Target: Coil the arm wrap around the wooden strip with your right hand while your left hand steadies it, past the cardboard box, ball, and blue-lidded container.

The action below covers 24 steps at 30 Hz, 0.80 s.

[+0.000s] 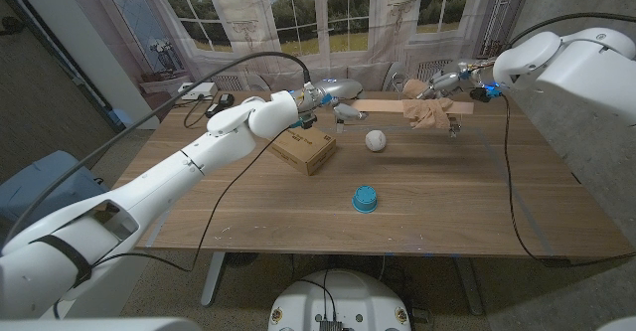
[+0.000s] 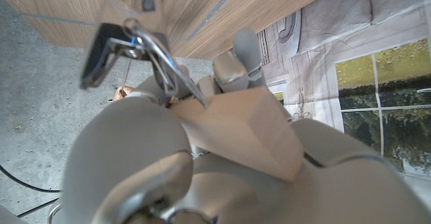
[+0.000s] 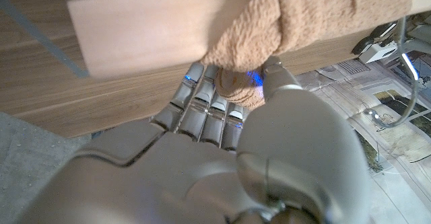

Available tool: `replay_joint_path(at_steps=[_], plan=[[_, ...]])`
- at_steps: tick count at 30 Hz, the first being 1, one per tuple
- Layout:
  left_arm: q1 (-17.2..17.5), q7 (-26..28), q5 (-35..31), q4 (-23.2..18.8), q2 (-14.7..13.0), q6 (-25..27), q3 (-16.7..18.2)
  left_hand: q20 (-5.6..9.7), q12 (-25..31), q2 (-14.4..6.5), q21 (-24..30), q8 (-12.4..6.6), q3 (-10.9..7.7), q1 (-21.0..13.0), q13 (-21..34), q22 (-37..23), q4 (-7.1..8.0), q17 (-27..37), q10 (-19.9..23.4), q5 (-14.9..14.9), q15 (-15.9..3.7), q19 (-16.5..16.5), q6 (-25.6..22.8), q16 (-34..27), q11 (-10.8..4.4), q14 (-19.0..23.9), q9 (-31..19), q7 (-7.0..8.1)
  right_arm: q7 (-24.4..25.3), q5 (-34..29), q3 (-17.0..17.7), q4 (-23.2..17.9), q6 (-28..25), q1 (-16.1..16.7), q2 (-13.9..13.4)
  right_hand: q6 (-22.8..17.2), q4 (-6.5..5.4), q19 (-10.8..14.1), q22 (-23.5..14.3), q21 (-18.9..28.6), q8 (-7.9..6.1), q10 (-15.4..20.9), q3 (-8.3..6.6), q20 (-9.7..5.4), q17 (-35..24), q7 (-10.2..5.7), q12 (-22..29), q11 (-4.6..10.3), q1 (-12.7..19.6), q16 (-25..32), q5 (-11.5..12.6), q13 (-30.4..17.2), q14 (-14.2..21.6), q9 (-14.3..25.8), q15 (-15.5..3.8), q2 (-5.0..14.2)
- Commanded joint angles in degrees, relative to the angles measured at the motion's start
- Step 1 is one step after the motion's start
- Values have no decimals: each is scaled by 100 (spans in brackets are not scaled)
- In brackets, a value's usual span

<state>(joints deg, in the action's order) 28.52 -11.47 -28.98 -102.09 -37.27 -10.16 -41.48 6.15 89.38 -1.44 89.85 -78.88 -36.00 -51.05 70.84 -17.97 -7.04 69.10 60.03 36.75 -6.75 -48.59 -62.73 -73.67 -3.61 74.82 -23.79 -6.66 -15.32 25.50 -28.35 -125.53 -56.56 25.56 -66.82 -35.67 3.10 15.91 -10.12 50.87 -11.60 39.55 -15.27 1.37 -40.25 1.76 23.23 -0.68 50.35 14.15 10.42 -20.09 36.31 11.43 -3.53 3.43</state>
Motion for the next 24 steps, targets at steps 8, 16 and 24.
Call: replay_joint_path(at_steps=[8,16,24], plan=[[30,-8,-46,-80,-3,56,2,290,25,-10,7,-73,0,14,8,-10,-25,23,54,-34,2,5,135,9,-188,24,-19,-185,17,1118,845,346,789,772,-239,496,-890,-705,21,-820,119,-1274,1169,592,709,45,-1050,-526,-2175,-367,264,400,-1587,-58,674,-534],[38,11,-43,-72,-11,34,10,292,28,-9,20,-83,-2,12,7,-35,-28,33,65,-38,-3,10,146,-2,-172,29,-25,-176,341,1370,1114,250,974,1104,-370,1546,-980,-1552,31,-1589,178,-2342,1565,708,1206,-56,-1294,-430,-2490,-391,577,603,-2679,-74,764,-733],[73,32,-5,-62,-36,43,46,296,26,-11,16,-71,-2,14,7,-30,-28,43,55,-43,7,4,154,-13,-192,23,2,-188,756,1665,1557,202,1388,1645,-447,2793,-974,-1795,25,-2039,222,-3128,1760,669,1588,-66,-1285,-445,-2503,-344,789,745,-3299,-85,874,-712]])
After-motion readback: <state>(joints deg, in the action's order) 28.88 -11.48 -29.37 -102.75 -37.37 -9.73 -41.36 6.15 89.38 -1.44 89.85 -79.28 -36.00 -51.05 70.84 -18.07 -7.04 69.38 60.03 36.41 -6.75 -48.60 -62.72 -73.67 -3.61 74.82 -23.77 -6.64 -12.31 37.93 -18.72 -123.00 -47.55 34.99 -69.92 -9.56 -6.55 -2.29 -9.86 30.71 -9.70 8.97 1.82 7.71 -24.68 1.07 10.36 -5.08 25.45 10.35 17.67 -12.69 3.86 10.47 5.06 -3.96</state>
